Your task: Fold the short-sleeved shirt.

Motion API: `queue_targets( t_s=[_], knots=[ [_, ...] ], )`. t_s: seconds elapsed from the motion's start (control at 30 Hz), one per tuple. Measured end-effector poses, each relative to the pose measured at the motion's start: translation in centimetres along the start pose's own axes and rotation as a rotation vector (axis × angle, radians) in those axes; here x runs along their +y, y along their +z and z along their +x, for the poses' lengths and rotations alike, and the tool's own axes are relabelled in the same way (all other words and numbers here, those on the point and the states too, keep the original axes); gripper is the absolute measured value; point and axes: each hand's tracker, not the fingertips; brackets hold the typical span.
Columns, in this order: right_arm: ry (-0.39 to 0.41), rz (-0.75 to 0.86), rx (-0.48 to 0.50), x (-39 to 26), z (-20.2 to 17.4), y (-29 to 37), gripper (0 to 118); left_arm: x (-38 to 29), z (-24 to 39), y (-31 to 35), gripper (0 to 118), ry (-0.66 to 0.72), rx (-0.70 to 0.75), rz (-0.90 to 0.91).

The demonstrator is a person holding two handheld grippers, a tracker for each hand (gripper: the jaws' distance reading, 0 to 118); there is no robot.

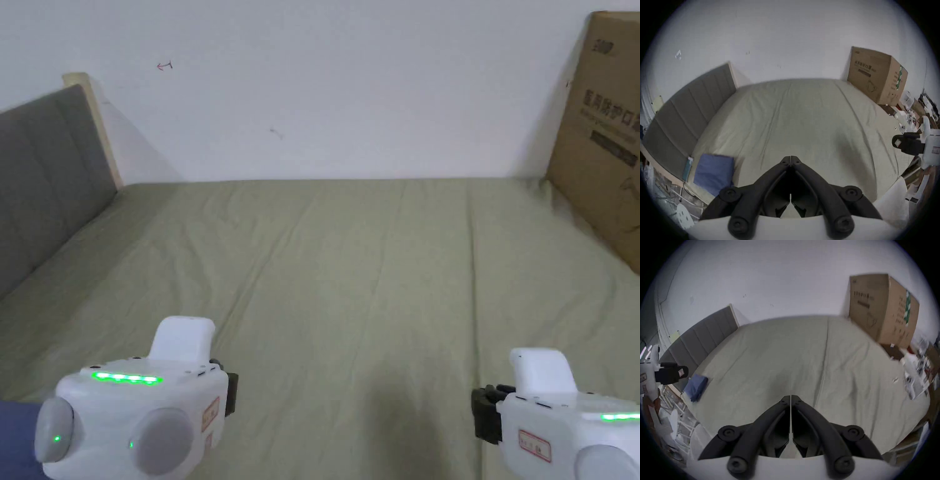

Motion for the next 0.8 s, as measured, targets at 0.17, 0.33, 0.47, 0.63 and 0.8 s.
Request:
queue_targets(
  t_s=[0.17,0.33,0.47,0.63,0.8],
  knots=[
    [0.009,0.27,-0.025,2.3,-1.4,4.8,1,0.3,3.6,3.4,0,-0.033,0.015,0.195],
    [0.075,0.412,-0.156,3.4,-3.0,7.8,1,0.4,6.0,5.7,0,-0.004,0.034,0.316],
    [0.073,0.455,-0.217,2.8,-3.4,9.2,1,-0.3,6.7,6.8,1,0.001,0.04,0.375],
    [0.067,0.479,-0.282,1.6,-3.3,10.0,24,-1.4,7.0,8.3,45,-0.001,0.042,0.486],
    [0.022,0.503,-0.25,0.7,-2.9,10.6,105,-1.6,7.3,9.0,110,-0.008,0.059,0.521]
  ],
)
